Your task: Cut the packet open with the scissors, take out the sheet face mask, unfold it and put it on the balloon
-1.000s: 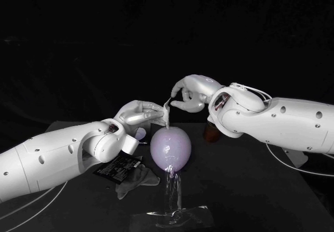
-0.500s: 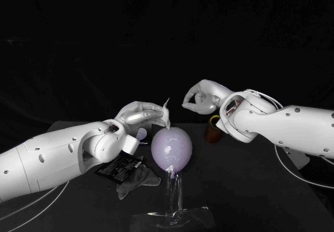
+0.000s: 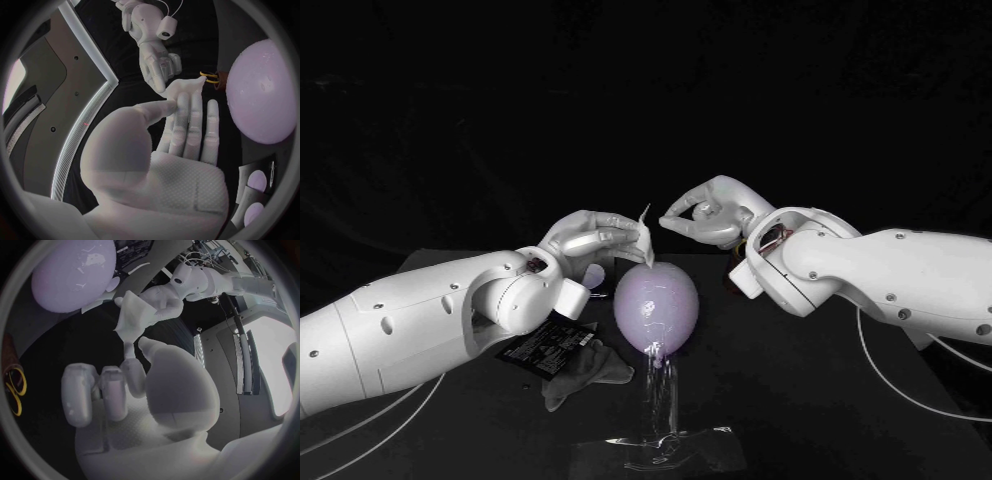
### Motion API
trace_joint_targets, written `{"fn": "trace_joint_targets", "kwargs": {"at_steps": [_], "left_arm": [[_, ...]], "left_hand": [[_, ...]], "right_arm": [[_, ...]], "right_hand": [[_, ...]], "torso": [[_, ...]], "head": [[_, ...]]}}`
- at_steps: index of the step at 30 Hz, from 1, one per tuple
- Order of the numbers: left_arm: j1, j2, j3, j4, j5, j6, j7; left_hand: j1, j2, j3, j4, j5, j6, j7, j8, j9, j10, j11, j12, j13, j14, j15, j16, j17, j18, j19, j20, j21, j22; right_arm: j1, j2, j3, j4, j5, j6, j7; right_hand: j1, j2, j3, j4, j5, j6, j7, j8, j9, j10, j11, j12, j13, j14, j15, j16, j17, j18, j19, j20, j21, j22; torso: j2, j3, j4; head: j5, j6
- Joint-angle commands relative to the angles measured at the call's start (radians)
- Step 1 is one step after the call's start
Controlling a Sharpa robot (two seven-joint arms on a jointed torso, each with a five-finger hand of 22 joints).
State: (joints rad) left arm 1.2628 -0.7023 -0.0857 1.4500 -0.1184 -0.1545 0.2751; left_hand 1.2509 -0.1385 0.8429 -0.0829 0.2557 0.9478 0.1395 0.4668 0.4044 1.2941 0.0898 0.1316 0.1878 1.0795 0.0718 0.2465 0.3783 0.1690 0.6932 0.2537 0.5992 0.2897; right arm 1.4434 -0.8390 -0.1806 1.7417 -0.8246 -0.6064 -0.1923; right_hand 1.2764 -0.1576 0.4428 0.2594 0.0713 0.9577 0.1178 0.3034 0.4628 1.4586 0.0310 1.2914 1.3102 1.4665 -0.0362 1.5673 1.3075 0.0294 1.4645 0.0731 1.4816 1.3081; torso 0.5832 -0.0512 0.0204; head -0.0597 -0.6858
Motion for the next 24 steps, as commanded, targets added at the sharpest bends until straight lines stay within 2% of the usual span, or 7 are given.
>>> {"fn": "trace_joint_targets", "kwargs": {"at_steps": [1, 9, 24], "left_arm": [[0.001, 0.002, 0.001, 0.004, 0.005, 0.002, -0.006], [0.001, 0.001, 0.001, 0.005, 0.000, 0.000, -0.008], [0.001, 0.001, 0.001, 0.007, -0.007, -0.002, -0.009]], "left_hand": [[-0.011, -0.001, -0.001, -0.007, 0.006, 0.005, 0.000, 0.005, 0.229, -0.002, -0.004, 0.007, 0.002, 0.008, -0.001, 0.003, 0.002, 0.005, -0.009, 0.000, 0.005, 0.002], [-0.011, -0.001, -0.002, -0.007, 0.005, 0.005, 0.000, 0.005, 0.230, -0.002, -0.004, 0.008, 0.003, 0.008, -0.001, 0.004, 0.002, 0.006, -0.010, 0.000, 0.008, 0.003], [-0.012, 0.000, -0.003, -0.007, 0.004, 0.005, 0.000, 0.005, 0.232, -0.002, -0.004, 0.009, 0.005, 0.009, -0.001, 0.004, 0.003, 0.006, -0.011, 0.000, 0.012, 0.006]], "right_arm": [[-0.006, 0.016, 0.000, 0.000, 0.062, -0.064, 0.047], [-0.015, 0.046, -0.001, -0.012, 0.043, -0.072, 0.023], [-0.029, 0.076, -0.002, -0.025, 0.013, -0.037, -0.007]], "right_hand": [[-0.007, -0.004, -0.017, 0.003, -0.010, -0.010, 0.002, -0.012, -0.004, 0.001, 0.006, 0.005, 0.099, 0.104, 0.006, 0.003, 0.263, -0.011, 0.071, 0.000, 0.003, 0.239], [-0.023, -0.024, -0.064, 0.020, -0.018, -0.015, 0.009, -0.031, -0.013, -0.007, 0.013, 0.000, 0.098, 0.104, 0.013, 0.003, 0.263, -0.009, 0.067, 0.007, -0.005, 0.236], [-0.033, -0.023, -0.097, 0.027, -0.019, 0.003, 0.004, -0.030, -0.012, -0.011, 0.011, -0.003, 0.098, 0.104, 0.012, 0.003, 0.263, -0.008, 0.065, 0.009, -0.008, 0.235]], "torso": [[0.000, -0.0006, 0.0015], [0.000, -0.0006, 0.0005], [0.000, 0.0002, -0.0003]], "head": [[0.000, 0.001], [0.002, 0.001], [0.003, -0.001]]}}
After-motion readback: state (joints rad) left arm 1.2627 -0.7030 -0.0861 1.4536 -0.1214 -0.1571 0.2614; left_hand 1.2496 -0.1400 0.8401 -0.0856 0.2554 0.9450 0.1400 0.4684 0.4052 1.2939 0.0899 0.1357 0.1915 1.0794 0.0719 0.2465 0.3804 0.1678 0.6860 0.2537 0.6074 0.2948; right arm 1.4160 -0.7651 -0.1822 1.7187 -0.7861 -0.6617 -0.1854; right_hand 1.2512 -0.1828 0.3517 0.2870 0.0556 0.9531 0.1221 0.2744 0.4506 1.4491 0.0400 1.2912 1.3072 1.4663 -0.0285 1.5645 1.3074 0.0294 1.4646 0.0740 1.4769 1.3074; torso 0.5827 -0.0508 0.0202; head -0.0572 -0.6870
